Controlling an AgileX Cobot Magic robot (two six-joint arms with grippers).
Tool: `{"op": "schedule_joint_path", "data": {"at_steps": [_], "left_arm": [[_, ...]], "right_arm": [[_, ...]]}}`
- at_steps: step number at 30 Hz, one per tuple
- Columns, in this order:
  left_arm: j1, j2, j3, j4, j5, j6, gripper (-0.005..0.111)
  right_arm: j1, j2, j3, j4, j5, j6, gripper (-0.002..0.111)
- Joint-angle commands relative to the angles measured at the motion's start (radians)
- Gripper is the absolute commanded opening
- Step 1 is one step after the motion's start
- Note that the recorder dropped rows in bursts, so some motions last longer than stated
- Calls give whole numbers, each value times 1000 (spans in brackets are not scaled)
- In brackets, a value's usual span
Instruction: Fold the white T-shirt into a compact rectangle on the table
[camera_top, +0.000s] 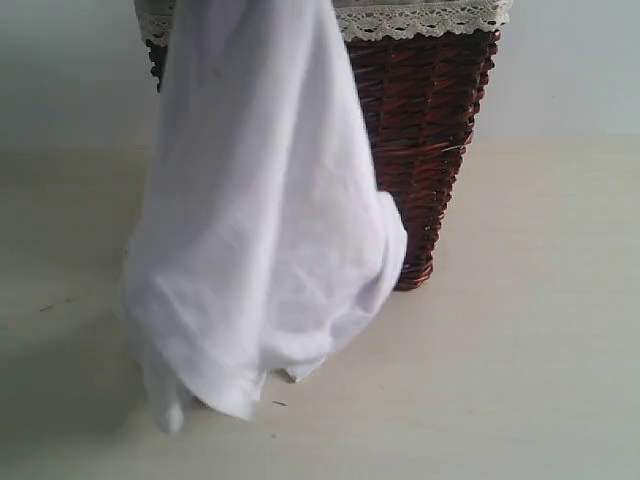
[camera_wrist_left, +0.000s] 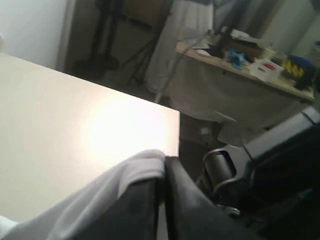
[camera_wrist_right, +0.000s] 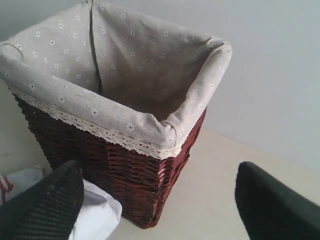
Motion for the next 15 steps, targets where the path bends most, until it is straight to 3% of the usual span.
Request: {"op": "schedule_joint_path", "data": {"at_steps": [1, 8, 10, 15], "left_arm": [[-123, -5, 10, -32, 8, 66, 0], [-170, 2, 10, -32, 168, 79, 3], [-161, 10, 26, -32, 157, 65, 14], [-158, 23, 75, -32, 175, 71, 55]], "right_arm": [[3, -7, -5, -4, -4, 1, 78], [3, -7, -5, -4, 2, -1, 78], [3, -7, -5, -1, 8, -1, 78], [3, -7, -5, -1, 10, 1, 78]]}}
